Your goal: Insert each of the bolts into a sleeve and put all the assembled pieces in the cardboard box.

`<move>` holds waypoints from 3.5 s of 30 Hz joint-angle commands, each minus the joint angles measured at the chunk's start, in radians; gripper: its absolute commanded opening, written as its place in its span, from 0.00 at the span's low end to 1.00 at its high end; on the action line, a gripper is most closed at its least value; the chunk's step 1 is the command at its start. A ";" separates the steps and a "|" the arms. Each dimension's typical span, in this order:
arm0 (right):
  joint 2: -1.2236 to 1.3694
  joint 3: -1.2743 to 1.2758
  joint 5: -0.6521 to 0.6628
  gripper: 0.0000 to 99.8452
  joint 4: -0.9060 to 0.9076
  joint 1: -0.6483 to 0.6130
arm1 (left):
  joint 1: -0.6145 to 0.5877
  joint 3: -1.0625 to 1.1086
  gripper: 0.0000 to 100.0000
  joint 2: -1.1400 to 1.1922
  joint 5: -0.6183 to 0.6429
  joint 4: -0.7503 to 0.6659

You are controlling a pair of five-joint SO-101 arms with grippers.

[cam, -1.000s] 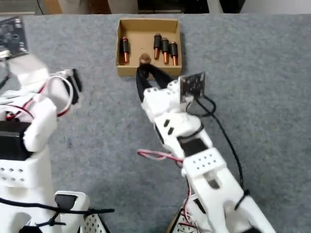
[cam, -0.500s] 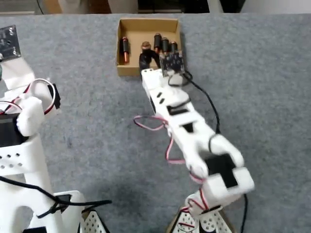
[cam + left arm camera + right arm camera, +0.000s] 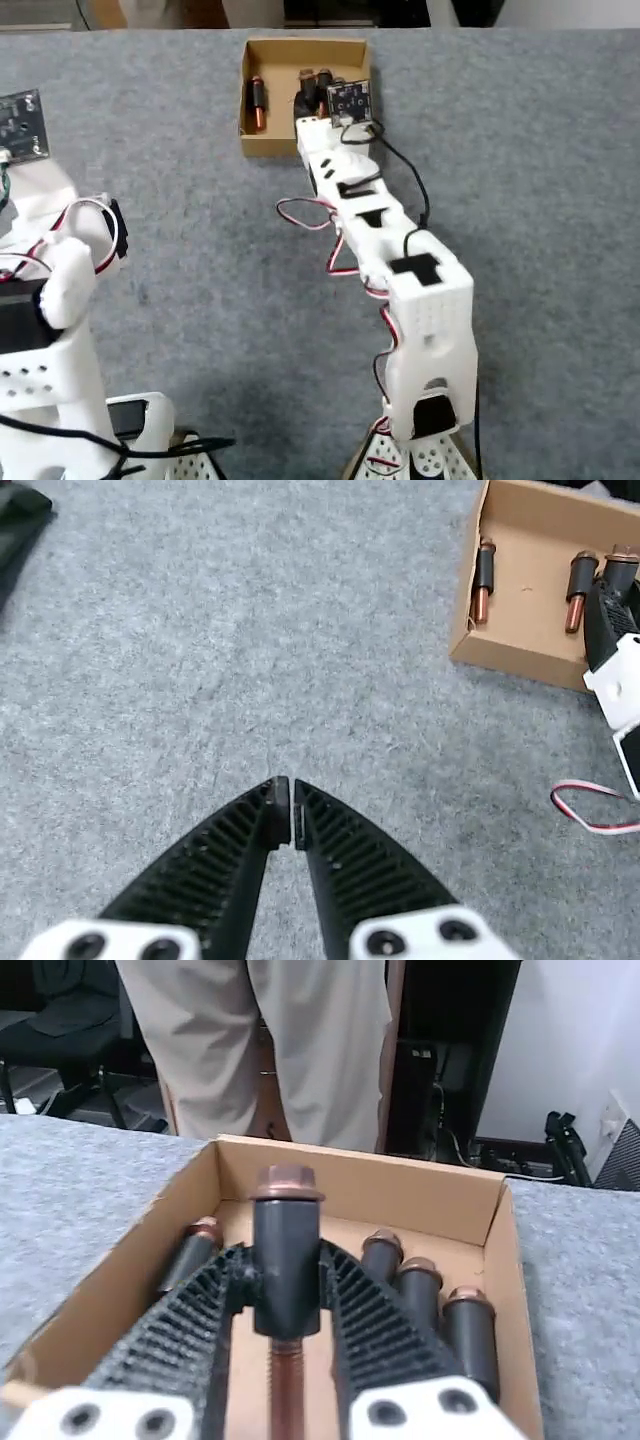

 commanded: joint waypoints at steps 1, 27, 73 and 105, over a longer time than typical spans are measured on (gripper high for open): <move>0.033 -0.173 0.009 0.09 0.031 0.028 | -0.002 -0.003 0.02 -0.018 -0.011 -0.002; 0.582 -1.460 0.005 0.09 0.967 0.024 | -0.009 0.000 0.02 -0.018 -0.011 -0.021; -0.906 0.027 0.012 0.01 2.038 0.030 | 0.058 1.060 0.02 -0.901 -0.180 -0.293; -2.330 1.484 0.089 0.00 1.330 0.039 | 0.026 1.445 0.02 -0.957 -0.180 -0.206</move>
